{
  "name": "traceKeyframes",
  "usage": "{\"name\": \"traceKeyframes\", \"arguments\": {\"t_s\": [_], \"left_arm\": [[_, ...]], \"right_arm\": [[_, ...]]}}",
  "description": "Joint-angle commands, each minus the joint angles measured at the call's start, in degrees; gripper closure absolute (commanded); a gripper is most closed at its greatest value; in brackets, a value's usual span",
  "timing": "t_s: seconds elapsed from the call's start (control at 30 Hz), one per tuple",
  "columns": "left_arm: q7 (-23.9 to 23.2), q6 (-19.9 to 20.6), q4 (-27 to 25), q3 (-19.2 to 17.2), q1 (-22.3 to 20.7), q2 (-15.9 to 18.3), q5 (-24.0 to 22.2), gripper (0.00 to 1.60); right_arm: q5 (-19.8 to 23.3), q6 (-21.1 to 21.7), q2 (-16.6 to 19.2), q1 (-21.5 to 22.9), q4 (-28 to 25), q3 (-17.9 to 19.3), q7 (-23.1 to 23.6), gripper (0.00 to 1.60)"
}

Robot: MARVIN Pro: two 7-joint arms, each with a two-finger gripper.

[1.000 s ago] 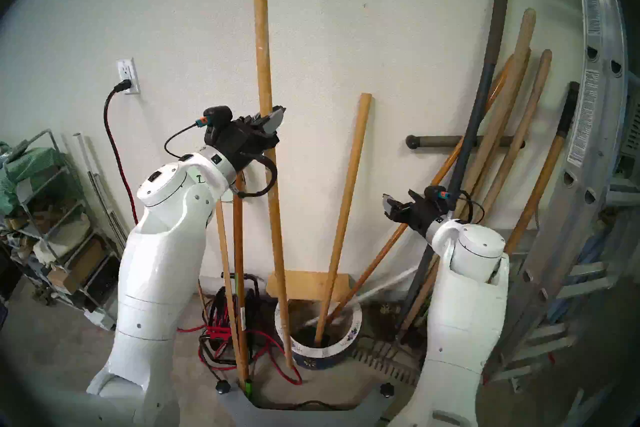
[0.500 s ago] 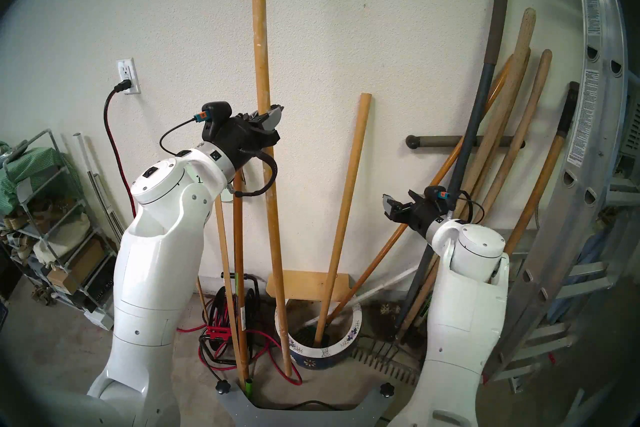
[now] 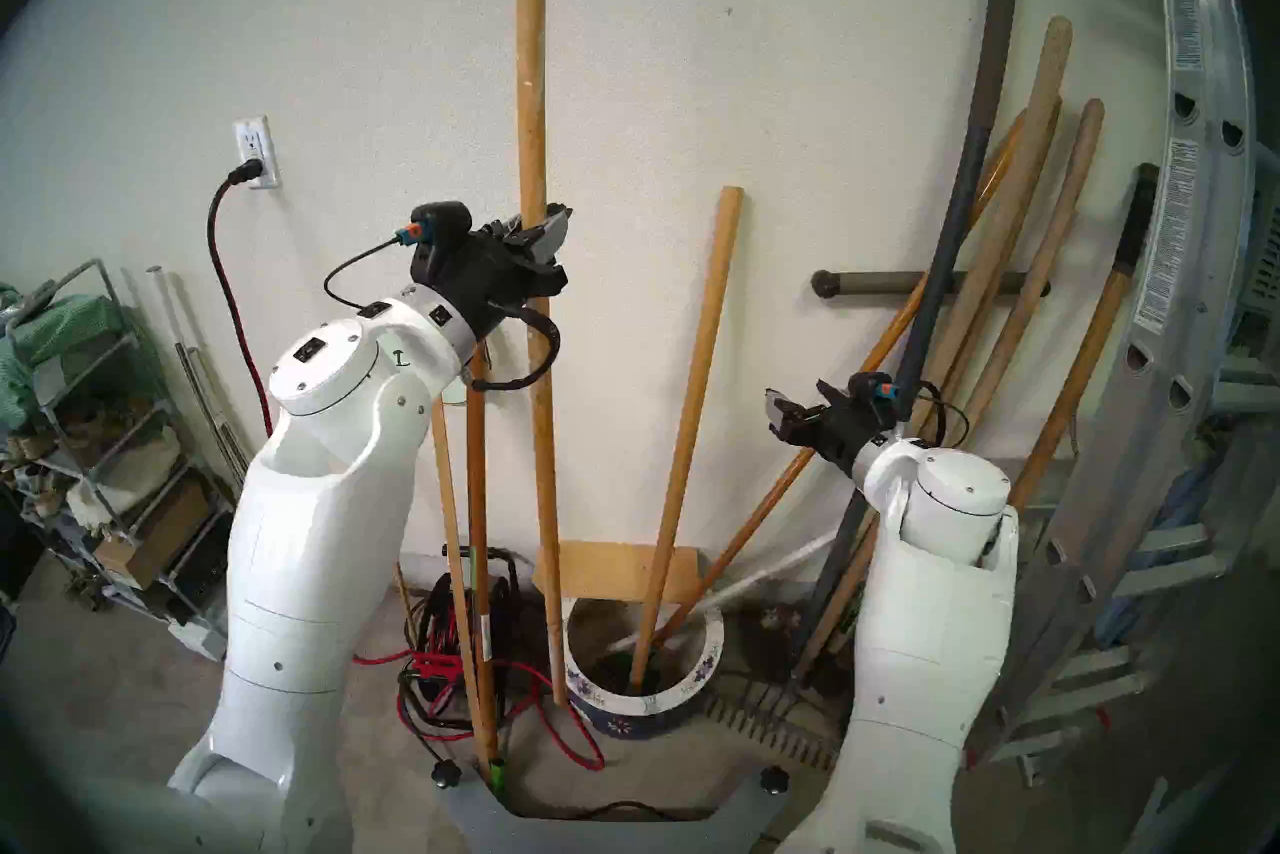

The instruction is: Put wooden sticks into the pot

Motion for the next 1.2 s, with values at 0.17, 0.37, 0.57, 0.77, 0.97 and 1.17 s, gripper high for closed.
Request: {"name": "traceKeyframes", "arguments": {"t_s": [0.17, 0.37, 0.57, 0.77, 0.97, 1.17], "left_arm": [[-0.60, -6.31, 3.34, 0.10, -1.71, -1.30, 0.76, 1.60], [-0.87, -9.69, 4.91, 1.67, -2.71, -0.28, 4.30, 1.60], [-2.27, -13.30, 9.30, 0.82, -3.48, -1.75, 2.62, 1.60], [-3.69, -15.52, 12.08, 0.62, -4.48, -2.39, 1.81, 1.60], [-4.10, -16.48, 13.01, 0.54, -5.50, -2.84, 1.65, 1.60], [-3.70, -18.55, 14.20, 1.24, -5.62, -2.32, 3.99, 1.60]], "right_arm": [[-0.09, 0.09, 0.08, 0.01, -0.31, -0.11, 0.10, 0.00], [-0.09, 0.08, 0.07, 0.02, -0.30, -0.10, 0.11, 0.00], [-0.10, 0.09, 0.07, 0.02, -0.31, -0.10, 0.11, 0.00], [-0.11, 0.09, 0.07, 0.02, -0.30, -0.10, 0.12, 0.00], [-0.11, 0.08, 0.06, 0.03, -0.30, -0.09, 0.12, 0.00], [-0.12, 0.09, 0.06, 0.02, -0.31, -0.09, 0.13, 0.00]]}}
